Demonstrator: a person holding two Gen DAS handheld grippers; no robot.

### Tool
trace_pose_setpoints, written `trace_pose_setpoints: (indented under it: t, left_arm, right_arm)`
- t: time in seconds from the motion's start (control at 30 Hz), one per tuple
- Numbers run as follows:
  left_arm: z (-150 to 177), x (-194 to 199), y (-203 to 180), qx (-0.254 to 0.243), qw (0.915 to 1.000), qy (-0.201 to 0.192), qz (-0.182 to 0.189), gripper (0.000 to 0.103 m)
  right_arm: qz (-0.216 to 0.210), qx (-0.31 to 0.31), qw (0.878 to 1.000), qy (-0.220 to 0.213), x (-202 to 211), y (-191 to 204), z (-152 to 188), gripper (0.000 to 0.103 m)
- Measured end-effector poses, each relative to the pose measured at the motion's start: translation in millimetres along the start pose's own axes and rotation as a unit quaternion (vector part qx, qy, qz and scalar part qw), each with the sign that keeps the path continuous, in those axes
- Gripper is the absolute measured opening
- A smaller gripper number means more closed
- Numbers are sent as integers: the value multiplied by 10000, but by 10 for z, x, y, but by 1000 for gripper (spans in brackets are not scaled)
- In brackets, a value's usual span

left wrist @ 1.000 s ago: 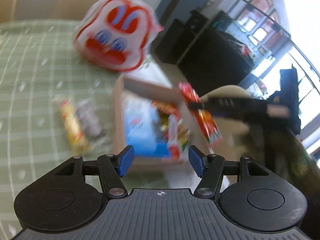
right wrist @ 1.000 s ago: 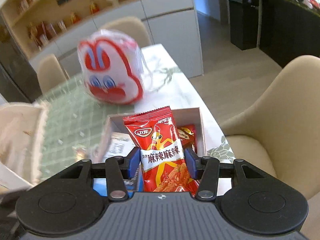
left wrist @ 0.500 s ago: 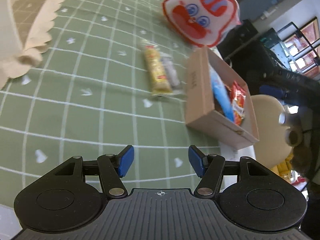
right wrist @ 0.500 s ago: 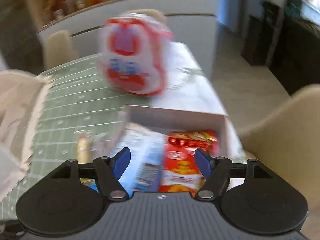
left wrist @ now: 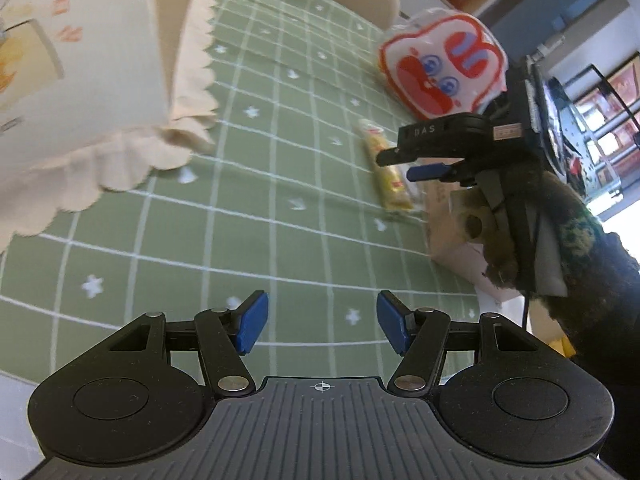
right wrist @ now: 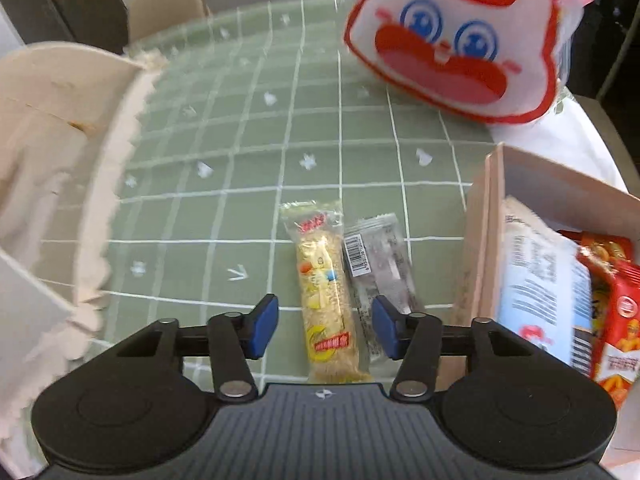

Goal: Organize snacks
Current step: 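Grasp the yellow rice-cracker bar with the right tool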

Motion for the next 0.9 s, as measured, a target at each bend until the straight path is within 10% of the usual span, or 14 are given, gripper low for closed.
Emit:
trace_pose_setpoints:
  t: [0.23, 0.53, 0.9]
  left_arm:
    - [32, -3, 145, 90, 9999, 94, -94, 66]
    - [-92, -133, 57, 118, 9999, 55, 26, 66]
    - [-854, -1050, -838, -768, 9958, 499, 29, 66]
  right_arm:
    - [24, 190, 9998, 44, -86, 58, -18, 29]
    - [-1035, 157, 9940, -315, 797, -3, 592, 29]
    - [-20, -450, 9963, -733, 1481, -872, 1855, 29]
Point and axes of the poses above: each gripper's, at about its wrist camera, not at the fingertips, and x roughly against the way its jaws point, y to its left, z to its underside, the point moved 2 cm from there along -x, roughly the way its jaws point, and after that the axes turned 2 degrees about -x, right-handed, at the moved point
